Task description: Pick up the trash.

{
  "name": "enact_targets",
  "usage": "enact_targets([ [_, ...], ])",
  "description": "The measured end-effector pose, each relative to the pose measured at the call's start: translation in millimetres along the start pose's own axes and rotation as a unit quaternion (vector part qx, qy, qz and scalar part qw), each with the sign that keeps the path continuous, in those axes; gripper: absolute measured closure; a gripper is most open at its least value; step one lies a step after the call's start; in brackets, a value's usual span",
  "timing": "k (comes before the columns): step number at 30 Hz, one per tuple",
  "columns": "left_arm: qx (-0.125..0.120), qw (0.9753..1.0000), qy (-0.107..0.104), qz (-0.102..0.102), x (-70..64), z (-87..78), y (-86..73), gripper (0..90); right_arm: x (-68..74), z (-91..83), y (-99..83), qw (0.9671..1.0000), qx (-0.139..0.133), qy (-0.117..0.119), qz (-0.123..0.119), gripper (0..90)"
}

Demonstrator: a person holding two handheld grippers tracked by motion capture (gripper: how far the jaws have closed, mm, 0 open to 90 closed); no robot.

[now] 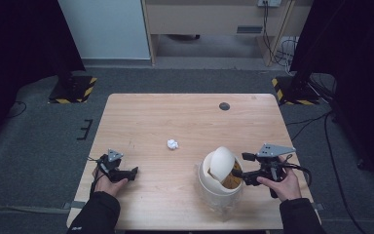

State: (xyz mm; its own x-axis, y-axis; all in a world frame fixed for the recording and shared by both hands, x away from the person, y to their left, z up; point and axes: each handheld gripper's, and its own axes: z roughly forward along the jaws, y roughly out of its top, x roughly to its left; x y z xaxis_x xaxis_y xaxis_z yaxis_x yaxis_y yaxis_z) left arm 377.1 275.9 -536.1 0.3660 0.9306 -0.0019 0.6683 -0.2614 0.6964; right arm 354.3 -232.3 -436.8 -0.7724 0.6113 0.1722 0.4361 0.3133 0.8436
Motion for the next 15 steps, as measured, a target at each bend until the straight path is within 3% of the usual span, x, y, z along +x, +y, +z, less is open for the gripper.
enact_targets([
  [9, 0.0, 1.0, 0.0, 0.0, 0.0, 0.0, 0.0, 0.0, -4.9, -18.1, 3.8, 0.9997, -0.02, 0.014, 0.002, 19.2],
  [15, 0.0, 1.0, 0.0, 0.0, 0.0, 0.0, 0.0, 0.0, -9.2, -29.9, 9.0, 0.9992, -0.04, 0.009, -0.001, 18.0],
])
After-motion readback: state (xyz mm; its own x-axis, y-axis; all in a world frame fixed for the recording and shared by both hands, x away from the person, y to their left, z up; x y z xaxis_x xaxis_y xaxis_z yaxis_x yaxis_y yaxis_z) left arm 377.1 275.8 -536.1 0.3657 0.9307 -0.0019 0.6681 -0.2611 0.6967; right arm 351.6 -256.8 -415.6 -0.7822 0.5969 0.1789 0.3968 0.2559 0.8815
